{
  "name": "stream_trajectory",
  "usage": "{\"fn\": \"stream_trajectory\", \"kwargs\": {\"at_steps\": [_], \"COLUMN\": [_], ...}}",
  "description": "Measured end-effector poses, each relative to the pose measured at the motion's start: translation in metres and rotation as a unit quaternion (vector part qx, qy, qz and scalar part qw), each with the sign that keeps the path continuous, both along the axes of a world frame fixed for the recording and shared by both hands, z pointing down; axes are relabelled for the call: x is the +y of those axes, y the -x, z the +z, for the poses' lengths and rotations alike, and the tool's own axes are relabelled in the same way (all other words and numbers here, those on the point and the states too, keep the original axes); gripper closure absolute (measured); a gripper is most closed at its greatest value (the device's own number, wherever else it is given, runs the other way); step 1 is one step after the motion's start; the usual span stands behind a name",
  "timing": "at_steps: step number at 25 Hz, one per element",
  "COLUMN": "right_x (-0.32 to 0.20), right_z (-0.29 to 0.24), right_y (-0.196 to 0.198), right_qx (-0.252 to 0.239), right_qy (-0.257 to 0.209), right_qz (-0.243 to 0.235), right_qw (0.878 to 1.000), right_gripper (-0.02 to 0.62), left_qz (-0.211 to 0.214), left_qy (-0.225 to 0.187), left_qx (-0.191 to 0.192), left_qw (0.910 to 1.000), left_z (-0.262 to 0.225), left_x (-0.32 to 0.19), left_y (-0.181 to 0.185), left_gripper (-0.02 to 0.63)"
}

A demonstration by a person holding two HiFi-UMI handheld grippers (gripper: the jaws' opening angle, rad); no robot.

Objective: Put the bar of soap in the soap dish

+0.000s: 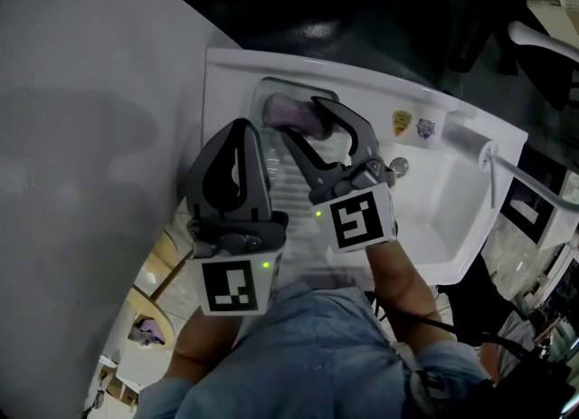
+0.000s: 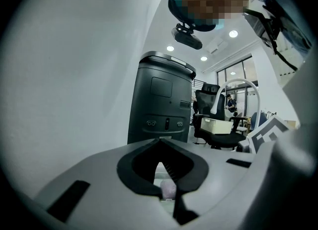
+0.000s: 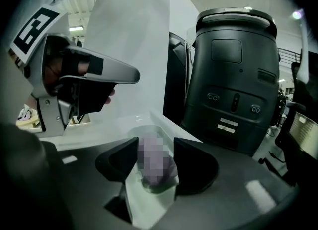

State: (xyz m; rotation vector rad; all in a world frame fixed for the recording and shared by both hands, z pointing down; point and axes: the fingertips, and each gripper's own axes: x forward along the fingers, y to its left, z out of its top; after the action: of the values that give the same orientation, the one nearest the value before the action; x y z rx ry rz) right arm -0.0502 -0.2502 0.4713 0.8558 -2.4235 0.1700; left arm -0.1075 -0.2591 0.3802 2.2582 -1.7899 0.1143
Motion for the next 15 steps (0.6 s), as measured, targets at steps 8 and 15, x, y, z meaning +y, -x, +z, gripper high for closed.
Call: {"fn": "stream_trajectory", "kwargs": {"at_steps": [8, 15], "right_x": [-0.001, 0.030], "right_z": [-0.056, -0.143], "right_y": [-0.010, -0.041], "right_qx": [-0.065, -0.196], "right_qy": [-0.041, -0.046], "right_qz": [0.032, 0.089], "right_qw": [0.997, 0.975], "right_gripper": [0.407, 0.539], "left_qz": [0.006, 0.018], "left_qy": [-0.021, -0.058], "left_qx": [-0.002, -0.007], "left_qw": [0.9998, 0.9981], "left_z": [-0.021, -0.075], "left_x": [0.008, 0.047], "left_y": [-0.011, -0.031], "left_gripper": [0.600, 0.600]}}
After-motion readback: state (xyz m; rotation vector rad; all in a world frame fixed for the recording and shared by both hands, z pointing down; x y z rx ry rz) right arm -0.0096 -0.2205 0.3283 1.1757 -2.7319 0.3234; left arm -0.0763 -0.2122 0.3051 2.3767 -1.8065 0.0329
